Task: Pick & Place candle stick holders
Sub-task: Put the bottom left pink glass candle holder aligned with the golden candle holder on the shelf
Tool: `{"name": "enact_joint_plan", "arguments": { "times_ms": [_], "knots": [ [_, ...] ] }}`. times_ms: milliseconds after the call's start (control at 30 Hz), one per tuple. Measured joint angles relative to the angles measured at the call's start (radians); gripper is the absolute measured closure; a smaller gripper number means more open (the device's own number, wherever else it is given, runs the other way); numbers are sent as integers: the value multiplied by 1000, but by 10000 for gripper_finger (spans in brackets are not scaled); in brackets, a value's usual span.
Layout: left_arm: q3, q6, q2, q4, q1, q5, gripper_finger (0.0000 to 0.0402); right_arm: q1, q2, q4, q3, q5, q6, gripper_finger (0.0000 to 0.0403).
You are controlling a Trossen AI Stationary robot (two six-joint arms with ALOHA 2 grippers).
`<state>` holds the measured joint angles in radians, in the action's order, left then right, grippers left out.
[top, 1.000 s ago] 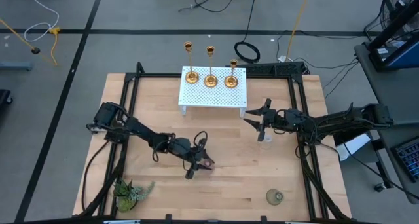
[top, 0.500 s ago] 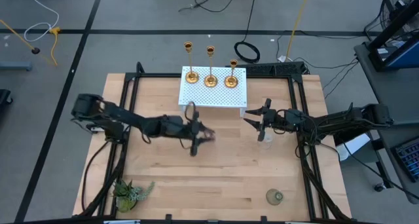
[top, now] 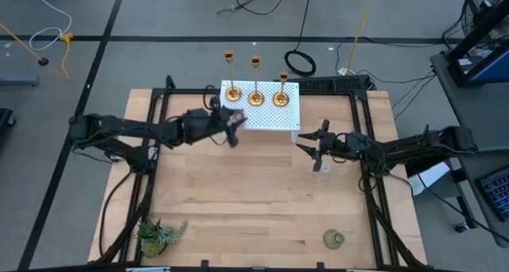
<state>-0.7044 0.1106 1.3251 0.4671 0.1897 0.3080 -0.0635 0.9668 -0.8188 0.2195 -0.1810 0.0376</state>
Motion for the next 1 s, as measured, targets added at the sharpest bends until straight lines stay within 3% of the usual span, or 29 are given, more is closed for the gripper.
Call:
{"name": "enact_joint_plan", "arguments": {
  "times_ms": [200,367,600,800,1000],
  "knots": [
    [0,-18,1,-56,94,-2,245,0,0,0,0,0,0,248],
    [0,12,0,-57,146,-69,252,0,0,0,0,0,0,248],
    [-1,8,7,-115,198,-80,207,0,0,0,0,7,-29,248],
    [0,16,15,-161,216,-83,172,0,0,3,0,176,0,248],
    [0,28,8,-174,210,-81,141,0,0,4,0,248,2,240]
  ]
}}
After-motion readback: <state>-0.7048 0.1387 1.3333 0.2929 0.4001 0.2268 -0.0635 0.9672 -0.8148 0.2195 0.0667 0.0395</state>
